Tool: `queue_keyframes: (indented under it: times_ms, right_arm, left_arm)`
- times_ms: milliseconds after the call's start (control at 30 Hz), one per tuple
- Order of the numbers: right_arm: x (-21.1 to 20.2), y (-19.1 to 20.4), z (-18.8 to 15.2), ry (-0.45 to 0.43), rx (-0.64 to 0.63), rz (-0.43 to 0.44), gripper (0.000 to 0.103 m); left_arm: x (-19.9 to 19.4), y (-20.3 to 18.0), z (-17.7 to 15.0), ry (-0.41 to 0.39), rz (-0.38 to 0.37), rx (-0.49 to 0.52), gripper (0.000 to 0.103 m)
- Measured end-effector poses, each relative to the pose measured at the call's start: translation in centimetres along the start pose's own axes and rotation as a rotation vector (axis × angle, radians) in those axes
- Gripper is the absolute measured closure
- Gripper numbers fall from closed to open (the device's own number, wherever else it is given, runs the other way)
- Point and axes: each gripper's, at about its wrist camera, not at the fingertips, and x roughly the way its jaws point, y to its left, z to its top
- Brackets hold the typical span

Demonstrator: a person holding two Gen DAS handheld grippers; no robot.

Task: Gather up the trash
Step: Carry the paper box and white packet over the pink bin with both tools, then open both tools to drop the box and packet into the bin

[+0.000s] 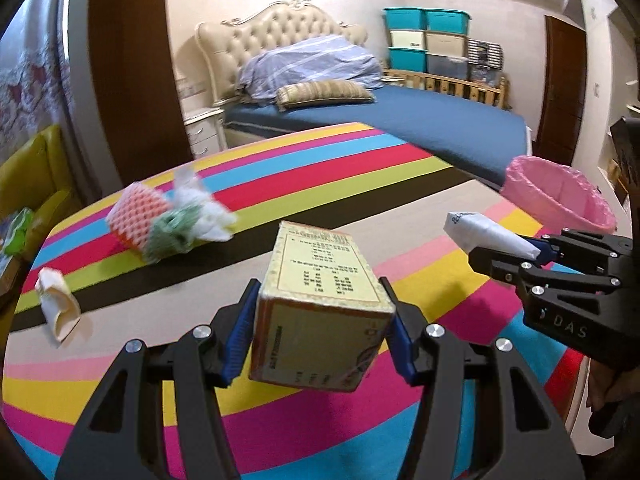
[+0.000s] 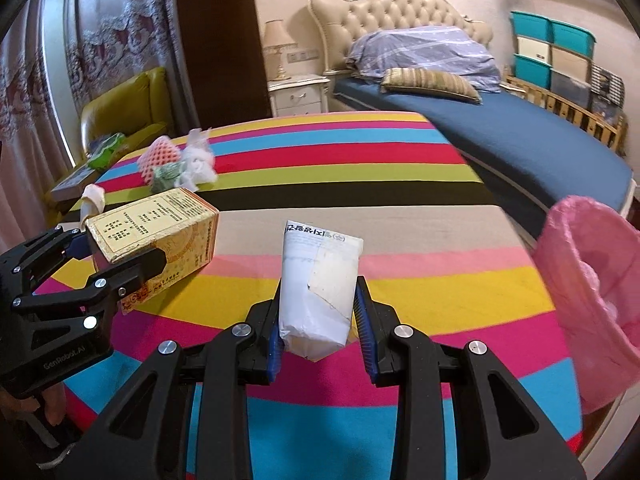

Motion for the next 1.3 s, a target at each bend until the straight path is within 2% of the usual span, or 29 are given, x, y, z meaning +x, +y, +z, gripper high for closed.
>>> queue_keyframes:
  times_ms: [367,600,733,933,1167,1200,1233,1267,1300]
  right_arm:
    - [-3.6,-5.7,-0.8,-0.059,0.081,-0.076,0.072]
    - [-6.2,-10.5,-1.6,-0.098,0.158,-0.165,0.072]
    - [-7.5,-14.2,-1.7,-0.116,0.201,-0.238,0.072]
    - [-7.5,-20.4,-2.1,-0.094,0.255,-0.328,0.072]
    - [-5.8,-26.3,-2.1,-0.065,0.289,-0.377,0.069]
    - [-5.6,-26.6,-2.0,-0.063,0.288,-0.381,0.068]
    - [-5.3,-27.2,-1.9,-0.063,0.285,-0.386,0.06]
    - [-5.1,-27.8,-1.8,-0.075,0.288,-0.393,0.044]
    - [-5.0,-28.0,-1.8,-0.081,0.291,-0.398,0.038]
  left_arm:
    - [1.3,-5.5,2.1,-0.018,-0.097,0.1,0.049]
    - [0.7,-10.2,4.9,-0.091,-0.17,0.165,0.049]
    - [1.2,-14.1,7.2,-0.129,-0.26,0.2,0.049]
    - [3.8,-20.0,10.2,-0.107,-0.415,0.221,0.049]
    - [7.7,-25.8,12.8,-0.075,-0.488,0.242,0.048]
    - [8.5,-26.4,13.2,-0.058,-0.51,0.23,0.047]
    - [9.4,-26.8,13.5,-0.04,-0.518,0.229,0.044]
    - [10.2,-27.1,13.8,-0.025,-0.516,0.229,0.039]
    - [10.9,-27.3,13.9,-0.011,-0.514,0.223,0.027]
